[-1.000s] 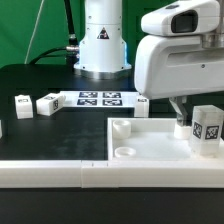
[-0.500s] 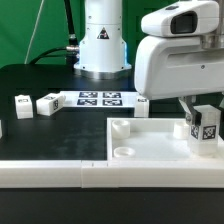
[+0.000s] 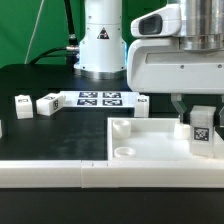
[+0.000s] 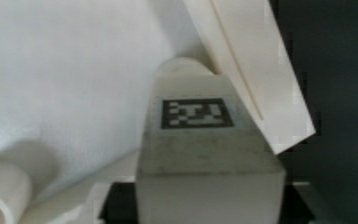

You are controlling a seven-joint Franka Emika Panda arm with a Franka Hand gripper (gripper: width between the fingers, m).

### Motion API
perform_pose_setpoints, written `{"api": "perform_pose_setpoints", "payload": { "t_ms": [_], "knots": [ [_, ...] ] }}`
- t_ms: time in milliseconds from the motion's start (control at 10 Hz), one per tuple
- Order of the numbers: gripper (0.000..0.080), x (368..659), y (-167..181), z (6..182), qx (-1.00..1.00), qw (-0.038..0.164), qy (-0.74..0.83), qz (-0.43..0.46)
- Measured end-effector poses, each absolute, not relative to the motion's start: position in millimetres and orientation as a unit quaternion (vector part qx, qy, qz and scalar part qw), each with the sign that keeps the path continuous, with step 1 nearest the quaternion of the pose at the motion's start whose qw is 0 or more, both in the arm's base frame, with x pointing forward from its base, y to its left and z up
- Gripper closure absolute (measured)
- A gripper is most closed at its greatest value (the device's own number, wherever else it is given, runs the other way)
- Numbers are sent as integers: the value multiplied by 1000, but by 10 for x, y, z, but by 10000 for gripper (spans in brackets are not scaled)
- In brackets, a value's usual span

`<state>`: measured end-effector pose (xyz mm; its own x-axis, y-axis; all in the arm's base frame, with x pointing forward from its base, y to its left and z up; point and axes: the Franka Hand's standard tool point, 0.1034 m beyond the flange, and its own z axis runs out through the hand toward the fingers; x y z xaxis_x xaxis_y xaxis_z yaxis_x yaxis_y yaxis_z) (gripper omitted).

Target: Assemble one leg

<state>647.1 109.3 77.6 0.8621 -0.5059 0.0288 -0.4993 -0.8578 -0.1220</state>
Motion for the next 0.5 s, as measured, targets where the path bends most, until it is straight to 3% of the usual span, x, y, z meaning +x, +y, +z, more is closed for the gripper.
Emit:
{"api": "perform_pose_setpoints", "payload": {
  "t_ms": [200, 500],
  "knots": [
    [507, 6465, 1085, 769, -933, 59, 353, -30],
    [505, 6462, 1085, 768, -930, 59, 361, -31]
  ]
}}
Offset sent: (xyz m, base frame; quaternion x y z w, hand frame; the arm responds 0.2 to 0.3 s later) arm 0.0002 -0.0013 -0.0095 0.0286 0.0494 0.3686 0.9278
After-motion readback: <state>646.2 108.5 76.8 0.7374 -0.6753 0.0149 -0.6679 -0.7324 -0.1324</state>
